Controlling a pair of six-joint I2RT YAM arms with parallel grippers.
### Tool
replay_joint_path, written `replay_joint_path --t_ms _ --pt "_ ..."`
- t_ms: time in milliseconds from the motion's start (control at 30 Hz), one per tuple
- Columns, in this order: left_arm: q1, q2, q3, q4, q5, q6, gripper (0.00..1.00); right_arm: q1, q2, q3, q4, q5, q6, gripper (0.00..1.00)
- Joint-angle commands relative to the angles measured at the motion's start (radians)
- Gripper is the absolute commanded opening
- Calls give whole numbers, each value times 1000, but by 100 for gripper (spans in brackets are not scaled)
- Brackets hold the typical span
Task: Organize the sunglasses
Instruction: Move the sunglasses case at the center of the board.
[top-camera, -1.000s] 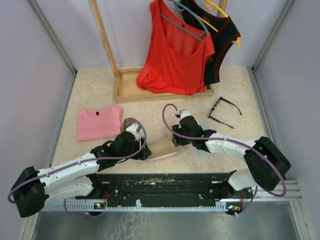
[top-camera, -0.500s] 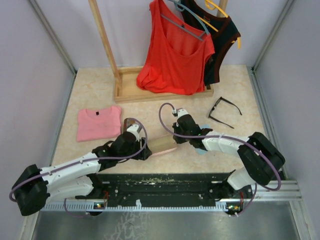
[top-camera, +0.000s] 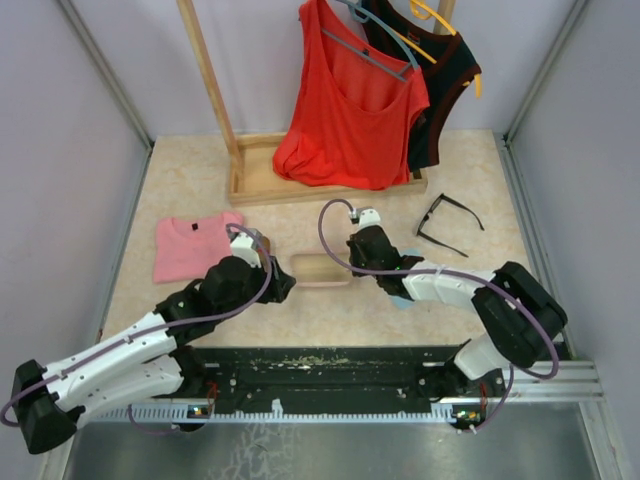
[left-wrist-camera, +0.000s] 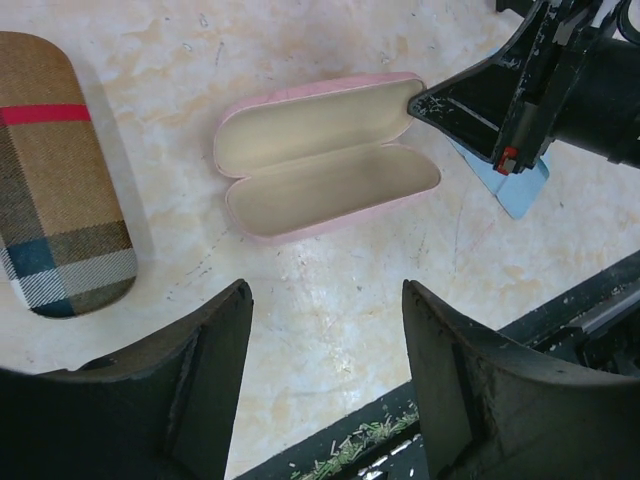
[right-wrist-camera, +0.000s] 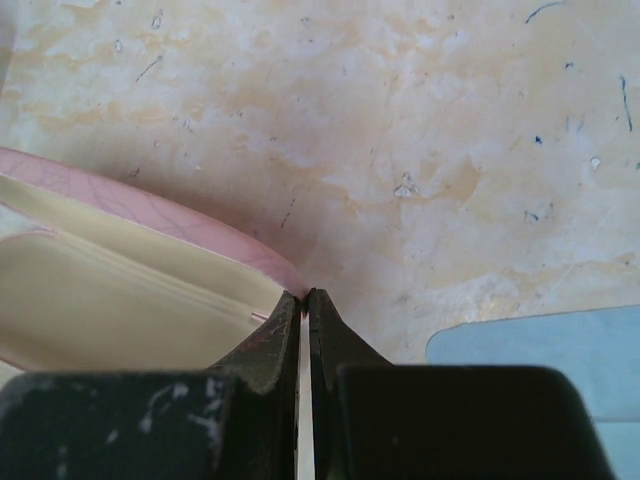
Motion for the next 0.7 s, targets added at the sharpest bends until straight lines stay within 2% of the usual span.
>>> replay_joint_path --t_ms 0,333,367,500,667 --pt "4 -28 22 -68 -50 23 68 -24 42 78 137 38 -82 0" --pt "4 -67 2 -90 -56 9 68 -97 133 152 158 -65 -188 0" --pt "3 -67 2 -92 -58 10 68 -100 140 157 152 -69 -193 2" --pt "3 -69 -1 -98 -66 9 68 -101 142 153 151 -65 -185 28" --pt "5 -80 -5 -103 -67 5 68 -101 101 156 113 -45 -187 39"
